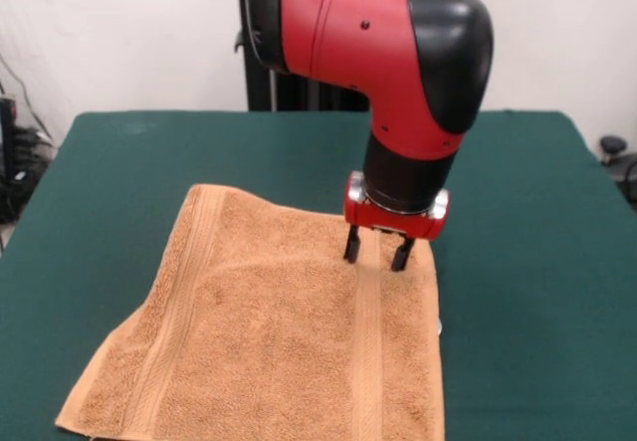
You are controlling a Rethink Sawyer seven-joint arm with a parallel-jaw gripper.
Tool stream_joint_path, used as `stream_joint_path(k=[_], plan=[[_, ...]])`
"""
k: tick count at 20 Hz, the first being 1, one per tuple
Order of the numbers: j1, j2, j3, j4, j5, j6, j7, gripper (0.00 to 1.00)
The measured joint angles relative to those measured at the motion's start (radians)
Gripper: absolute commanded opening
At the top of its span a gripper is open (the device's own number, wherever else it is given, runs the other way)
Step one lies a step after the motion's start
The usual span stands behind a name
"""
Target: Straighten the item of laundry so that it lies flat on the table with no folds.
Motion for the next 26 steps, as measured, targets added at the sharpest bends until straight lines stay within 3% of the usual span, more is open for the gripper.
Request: stream_joint_path(k=[18, 26], plan=[[0.104, -0.001, -0.033, 0.023, 0.075, -0.035, 0.013, 1.0], [0.188, 0.006, -0.048, 0.023, 0.153, -0.034, 0.136, 1.0]])
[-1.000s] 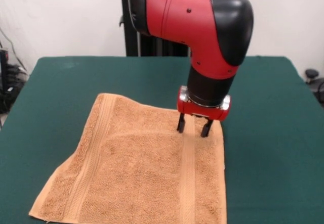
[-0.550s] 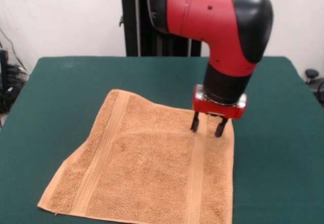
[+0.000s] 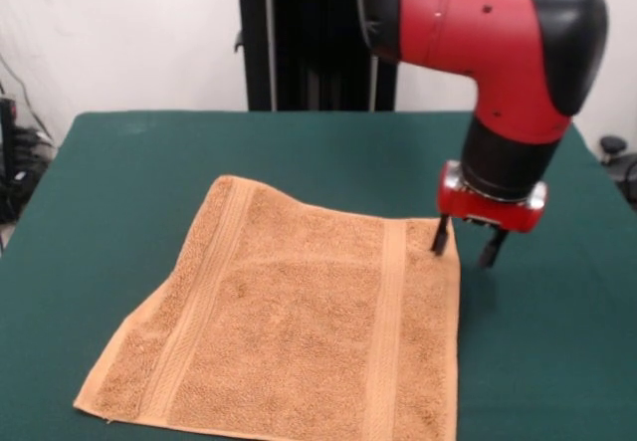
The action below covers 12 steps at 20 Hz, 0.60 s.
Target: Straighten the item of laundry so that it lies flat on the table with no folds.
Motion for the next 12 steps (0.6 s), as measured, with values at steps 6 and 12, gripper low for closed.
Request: stream_joint_path(k=[6, 12], plan=[[0.032, 0.001, -0.003, 0.0, 0.011, 0.0, 0.096, 1.0], [0.008, 0.008, -0.003, 0.0, 0.011, 0.0, 0.119, 1.0]])
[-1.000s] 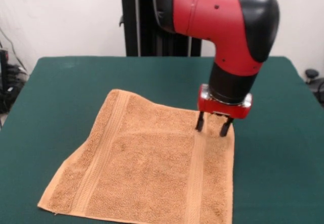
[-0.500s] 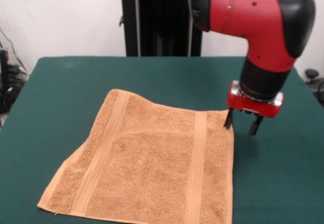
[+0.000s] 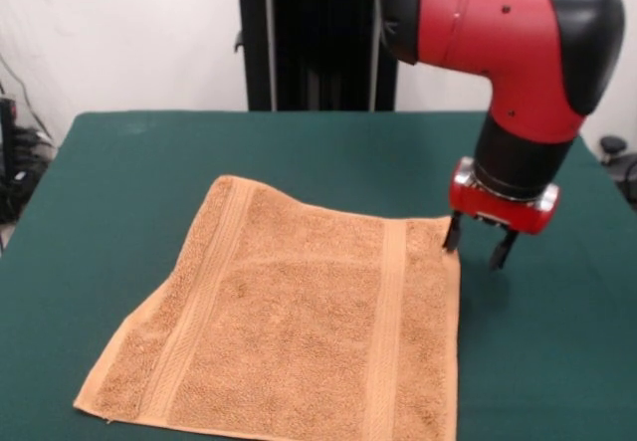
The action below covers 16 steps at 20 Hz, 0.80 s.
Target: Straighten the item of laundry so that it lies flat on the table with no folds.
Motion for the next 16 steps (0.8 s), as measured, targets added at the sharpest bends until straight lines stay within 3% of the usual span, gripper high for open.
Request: stream_joint_path(k=[16], plan=[[-0.05, 0.009, 0.004, 0.0, 0.0, 0.0, 0.0, 1.0]])
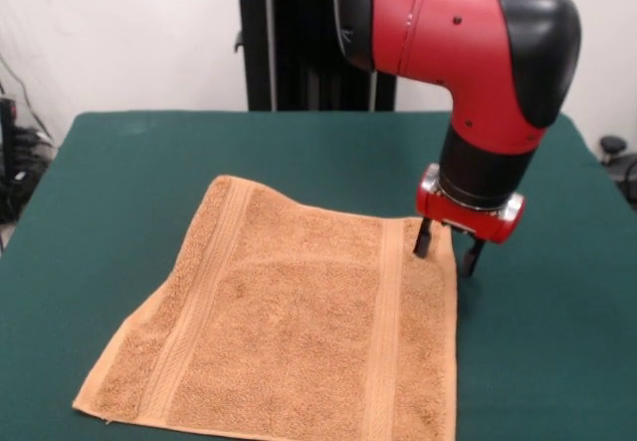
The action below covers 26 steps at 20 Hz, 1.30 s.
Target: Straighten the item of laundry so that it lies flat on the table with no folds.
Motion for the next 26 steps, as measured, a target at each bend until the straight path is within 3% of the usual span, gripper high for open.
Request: stream_joint_path(k=[5, 6, 26], plan=[[0.001, 0.001, 0.0, 0.0, 0.0, -0.005, 0.0, 1.0], [0.002, 0.002, 0.001, -0.003, 0.0, -0.011, 0.0, 0.0], [0.008, 0.005, -0.002, -0.009, -0.015, -0.023, 0.0, 0.0]])
